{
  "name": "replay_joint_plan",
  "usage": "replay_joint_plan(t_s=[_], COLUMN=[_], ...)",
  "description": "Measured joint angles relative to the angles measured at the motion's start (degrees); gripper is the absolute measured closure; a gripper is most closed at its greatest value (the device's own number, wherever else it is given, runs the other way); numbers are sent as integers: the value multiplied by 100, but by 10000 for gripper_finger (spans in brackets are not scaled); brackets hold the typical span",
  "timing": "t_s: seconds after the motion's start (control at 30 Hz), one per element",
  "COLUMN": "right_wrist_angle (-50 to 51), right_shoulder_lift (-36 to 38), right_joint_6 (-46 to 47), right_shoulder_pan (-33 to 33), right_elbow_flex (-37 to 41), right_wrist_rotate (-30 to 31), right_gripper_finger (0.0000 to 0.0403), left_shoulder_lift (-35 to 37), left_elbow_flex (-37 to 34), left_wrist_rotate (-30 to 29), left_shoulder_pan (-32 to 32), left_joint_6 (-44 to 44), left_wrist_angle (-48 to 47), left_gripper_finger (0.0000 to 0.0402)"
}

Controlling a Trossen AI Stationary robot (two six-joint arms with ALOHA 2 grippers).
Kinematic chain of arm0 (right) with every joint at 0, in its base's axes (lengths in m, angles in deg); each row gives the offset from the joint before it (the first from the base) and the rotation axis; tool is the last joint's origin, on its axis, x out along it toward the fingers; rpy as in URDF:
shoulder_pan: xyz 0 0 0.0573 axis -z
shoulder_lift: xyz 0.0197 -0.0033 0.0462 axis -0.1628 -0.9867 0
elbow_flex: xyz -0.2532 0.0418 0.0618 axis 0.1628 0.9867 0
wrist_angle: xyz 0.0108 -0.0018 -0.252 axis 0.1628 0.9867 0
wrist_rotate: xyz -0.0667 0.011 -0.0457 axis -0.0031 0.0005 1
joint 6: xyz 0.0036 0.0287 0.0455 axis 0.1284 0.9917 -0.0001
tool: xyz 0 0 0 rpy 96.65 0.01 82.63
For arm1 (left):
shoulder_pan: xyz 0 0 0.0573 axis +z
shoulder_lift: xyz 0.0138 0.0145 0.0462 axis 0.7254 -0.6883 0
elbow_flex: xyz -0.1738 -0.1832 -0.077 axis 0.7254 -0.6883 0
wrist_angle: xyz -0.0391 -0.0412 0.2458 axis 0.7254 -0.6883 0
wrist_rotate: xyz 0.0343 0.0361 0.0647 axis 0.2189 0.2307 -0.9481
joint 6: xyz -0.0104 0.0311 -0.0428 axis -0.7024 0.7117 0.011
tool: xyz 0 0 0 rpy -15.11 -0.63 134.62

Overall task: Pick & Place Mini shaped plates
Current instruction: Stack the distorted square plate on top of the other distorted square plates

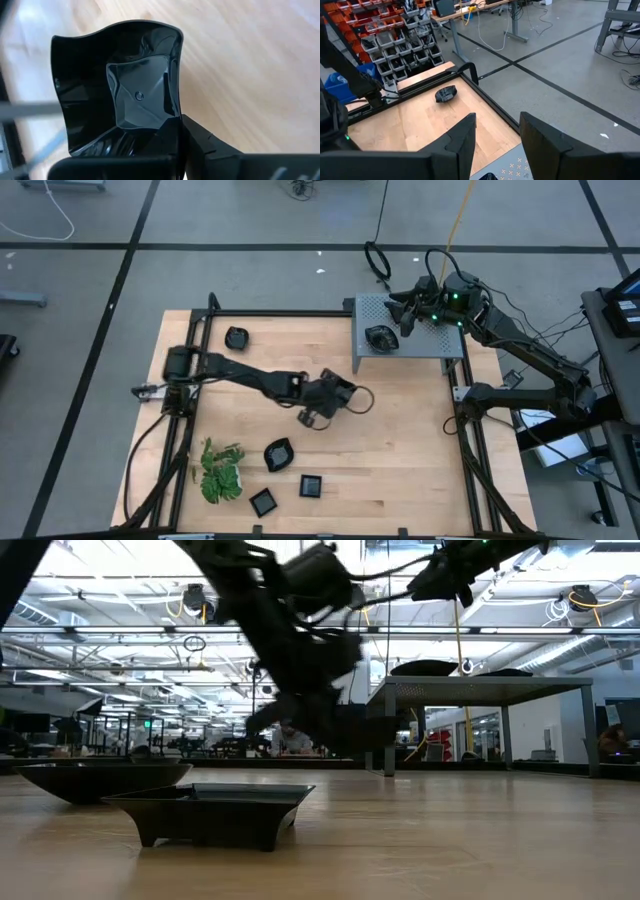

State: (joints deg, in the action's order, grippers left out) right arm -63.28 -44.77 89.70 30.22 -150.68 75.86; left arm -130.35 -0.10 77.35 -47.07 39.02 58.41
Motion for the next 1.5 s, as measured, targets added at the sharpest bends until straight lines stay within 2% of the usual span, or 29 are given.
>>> replay_joint_plan(t_s=[0.13, 0.33, 0.47, 0.63, 0.83, 0.9, 1.0, 1.07, 1.23, 1.3, 1.5], right_wrist_angle=[6, 159, 312, 300, 309, 334, 417, 523, 701, 758, 846], right_shoulder_lift=[0, 0, 0, 0, 0, 0, 2, -22, -223, -344, -719], right_joint_6=[-12, -14, -14, -16, -14, -14, -16, -20, -152, -358, -1323], right_shoulder_pan=[0, 0, 0, -2, -51, -150, -390, -656, -1569, -1949, -2858], right_elbow_flex=[0, 0, 0, 0, 0, 0, 0, 0, 7, 7, 4], right_wrist_rotate=[-2, -6, -13, -13, -13, -13, 92, 373, 1436, 1689, 1637], right_gripper_finger=[264, 264, 264, 264, 264, 264, 264, 264, 264, 264, 264], left_shoulder_lift=[-418, -555, -502, -366, -206, -36, 265, 514, 1303, 1643, 2564], left_elbow_flex=[484, 588, 585, 685, 867, 915, 1059, 1088, 1086, 1086, 1086], left_wrist_rotate=[14, 204, -213, -270, -302, -523, -1009, -1184, -1236, -1250, -1390], left_shoulder_pan=[12, 12, 2, -9, -36, -33, -32, -32, 21, 64, 173], left_joint_6=[72, -247, -934, -1552, -1519, -1596, -1811, -2012, -2506, -2647, -2833], left_wrist_angle=[-125, -247, -175, -227, -497, -841, -1397, -1722, -2347, -2591, -2975], left_gripper_finger=[395, 395, 395, 346, 285, 272, 264, 265, 276, 280, 286])
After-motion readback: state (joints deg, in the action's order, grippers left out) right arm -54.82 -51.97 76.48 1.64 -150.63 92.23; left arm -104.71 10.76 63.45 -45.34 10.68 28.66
